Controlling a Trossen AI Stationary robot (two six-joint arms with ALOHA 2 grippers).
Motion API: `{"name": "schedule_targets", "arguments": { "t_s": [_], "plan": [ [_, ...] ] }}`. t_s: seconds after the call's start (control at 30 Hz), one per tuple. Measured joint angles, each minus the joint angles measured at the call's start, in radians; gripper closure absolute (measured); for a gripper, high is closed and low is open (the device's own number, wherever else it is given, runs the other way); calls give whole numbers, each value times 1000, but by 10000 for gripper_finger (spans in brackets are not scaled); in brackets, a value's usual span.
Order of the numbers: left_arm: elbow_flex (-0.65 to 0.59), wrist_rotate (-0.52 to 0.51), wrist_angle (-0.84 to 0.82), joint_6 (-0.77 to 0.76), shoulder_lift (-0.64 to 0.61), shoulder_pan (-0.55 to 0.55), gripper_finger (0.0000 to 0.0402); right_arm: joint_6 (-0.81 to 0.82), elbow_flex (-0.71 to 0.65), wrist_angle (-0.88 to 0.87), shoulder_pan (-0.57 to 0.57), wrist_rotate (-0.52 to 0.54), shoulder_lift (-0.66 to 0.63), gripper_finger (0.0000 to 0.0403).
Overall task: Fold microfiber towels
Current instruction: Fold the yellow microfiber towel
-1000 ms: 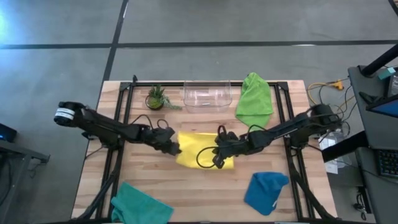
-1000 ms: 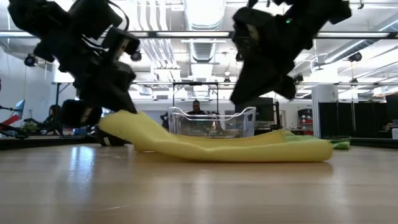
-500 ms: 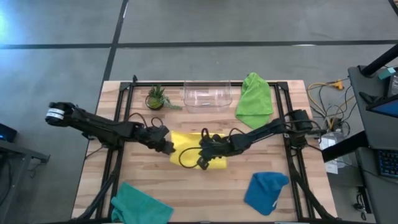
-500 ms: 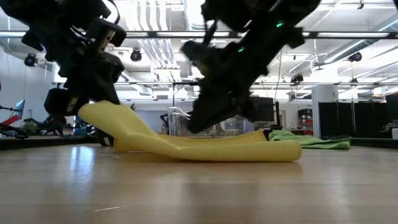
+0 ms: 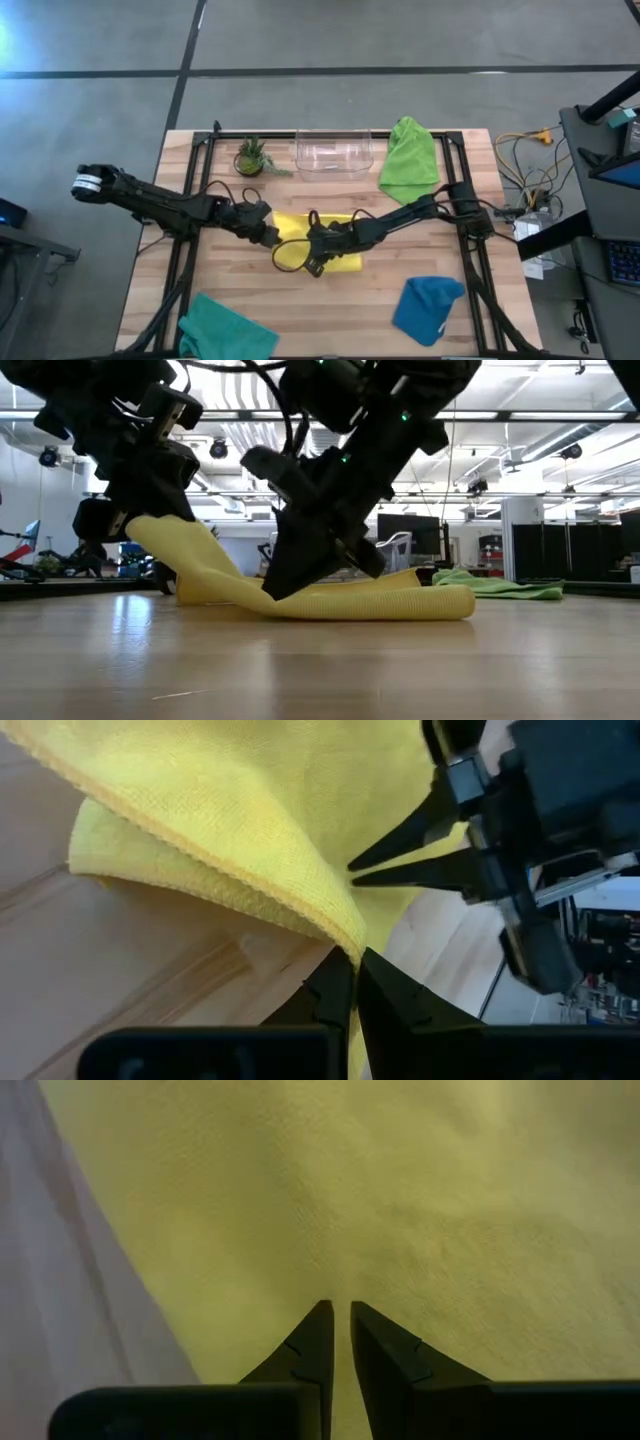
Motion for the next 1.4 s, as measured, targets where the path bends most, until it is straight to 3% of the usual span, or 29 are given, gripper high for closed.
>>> {"name": "schedule_targets", "arguments": {
  "t_s": [0.3, 0.93, 1.23, 1.4],
  "plan": [
    [0, -36, -3, 7, 2, 0, 401, -4, -22, 11, 40, -11, -58, 369],
    [0, -56, 24, 11, 3, 0, 401, 26, 47, 41, 56, -59, 51, 369],
    [4, -55, 31, 10, 3, 0, 401, 3, 36, -133, 60, 25, -105, 369],
    [23, -51, 50, 10, 4, 0, 401, 3, 20, -274, 102, 156, -234, 369]
  ]
}}
